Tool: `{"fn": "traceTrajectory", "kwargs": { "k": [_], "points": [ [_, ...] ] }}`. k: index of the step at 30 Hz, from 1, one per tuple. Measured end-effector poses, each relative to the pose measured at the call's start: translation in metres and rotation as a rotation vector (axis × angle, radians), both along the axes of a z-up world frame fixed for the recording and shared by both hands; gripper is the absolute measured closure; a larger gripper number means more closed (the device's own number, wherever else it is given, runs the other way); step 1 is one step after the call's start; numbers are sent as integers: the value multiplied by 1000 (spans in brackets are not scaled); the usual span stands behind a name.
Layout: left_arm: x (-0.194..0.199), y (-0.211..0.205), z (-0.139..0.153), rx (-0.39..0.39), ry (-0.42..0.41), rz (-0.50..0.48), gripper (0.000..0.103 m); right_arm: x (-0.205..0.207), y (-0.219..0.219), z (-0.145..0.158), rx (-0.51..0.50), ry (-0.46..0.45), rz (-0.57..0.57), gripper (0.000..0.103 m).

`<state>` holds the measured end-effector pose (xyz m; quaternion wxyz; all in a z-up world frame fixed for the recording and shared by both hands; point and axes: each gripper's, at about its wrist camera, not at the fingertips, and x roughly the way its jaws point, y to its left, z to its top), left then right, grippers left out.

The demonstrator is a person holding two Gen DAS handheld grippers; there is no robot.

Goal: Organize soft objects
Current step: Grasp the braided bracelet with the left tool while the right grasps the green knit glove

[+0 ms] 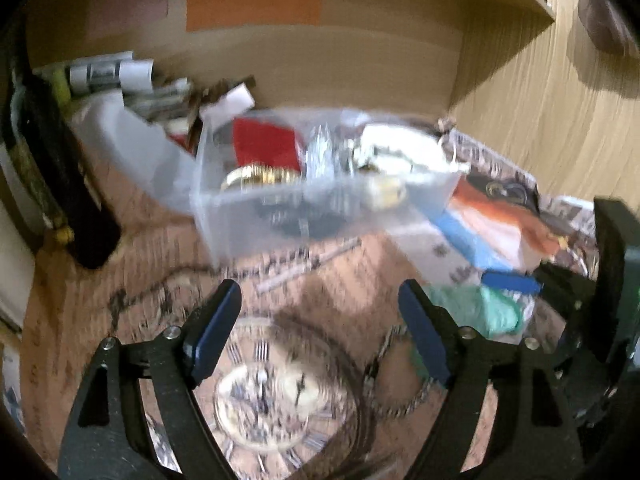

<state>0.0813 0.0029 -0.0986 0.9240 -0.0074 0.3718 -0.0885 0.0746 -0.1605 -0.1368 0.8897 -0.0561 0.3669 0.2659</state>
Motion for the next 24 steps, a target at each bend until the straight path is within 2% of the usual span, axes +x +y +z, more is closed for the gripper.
{"fn": "traceTrajectory", "kwargs": {
  "k": [3,9,12,14,16,22,24],
  "points": [
    [-7,0,-13,-8,36,-1,22,-2,0,-1,-16,-16,3,17],
    [-20,-5,-21,-36,56,-14,22,-3,1,-6,-19,-30,8,35],
    [-25,-9,-22,-47,58,-27,22,-2,-4,-5,-17,-36,-15,49],
    [-27,-13,-23,-52,62,-36,22,-1,-8,-5,-11,-39,-26,63],
    [-27,-17,-26,-50,70,-46,22,1,-13,-5,0,-35,-41,72],
    [-19,-35,-33,-46,80,-71,23,0,-20,-3,37,-27,-48,77],
    [-14,-39,-35,-40,74,-74,38,-1,-20,-3,41,-29,-48,77]
  ]
}}
